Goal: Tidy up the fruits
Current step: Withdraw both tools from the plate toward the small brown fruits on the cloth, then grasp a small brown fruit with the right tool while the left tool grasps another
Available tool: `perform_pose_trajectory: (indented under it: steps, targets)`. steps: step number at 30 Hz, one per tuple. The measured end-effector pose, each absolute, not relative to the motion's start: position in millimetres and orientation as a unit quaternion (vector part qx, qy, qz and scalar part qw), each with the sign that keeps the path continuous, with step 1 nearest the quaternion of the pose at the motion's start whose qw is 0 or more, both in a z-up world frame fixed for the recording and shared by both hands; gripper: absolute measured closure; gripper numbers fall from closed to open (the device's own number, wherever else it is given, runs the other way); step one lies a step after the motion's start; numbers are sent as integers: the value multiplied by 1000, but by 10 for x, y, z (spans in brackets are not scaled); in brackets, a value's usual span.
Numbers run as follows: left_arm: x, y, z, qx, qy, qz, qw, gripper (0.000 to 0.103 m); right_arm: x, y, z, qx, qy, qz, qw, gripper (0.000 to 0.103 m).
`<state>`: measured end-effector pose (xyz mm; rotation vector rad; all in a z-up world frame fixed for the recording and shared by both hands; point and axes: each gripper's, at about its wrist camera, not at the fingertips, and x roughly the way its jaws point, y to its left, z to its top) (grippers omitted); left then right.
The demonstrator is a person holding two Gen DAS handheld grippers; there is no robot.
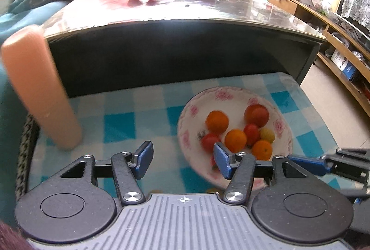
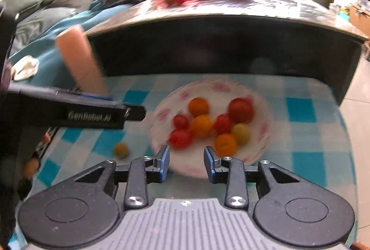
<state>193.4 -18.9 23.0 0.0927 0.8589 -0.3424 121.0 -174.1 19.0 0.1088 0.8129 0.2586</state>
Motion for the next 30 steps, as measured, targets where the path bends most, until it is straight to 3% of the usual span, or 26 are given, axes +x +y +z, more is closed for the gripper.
perform_pose_trajectory:
  steps: [24, 26, 30]
  targets:
    - [1819, 307, -55, 55, 451, -173, 874, 35, 1492, -1163, -387, 35, 419, 135, 897, 55]
    - [1835, 320, -93, 54, 455, -172, 872, 35, 1481, -1158, -364, 32, 419, 133, 898, 59]
    - [1812, 272, -181, 65, 457, -192, 866, 35, 1408, -1209, -340, 38, 423, 137, 895, 59]
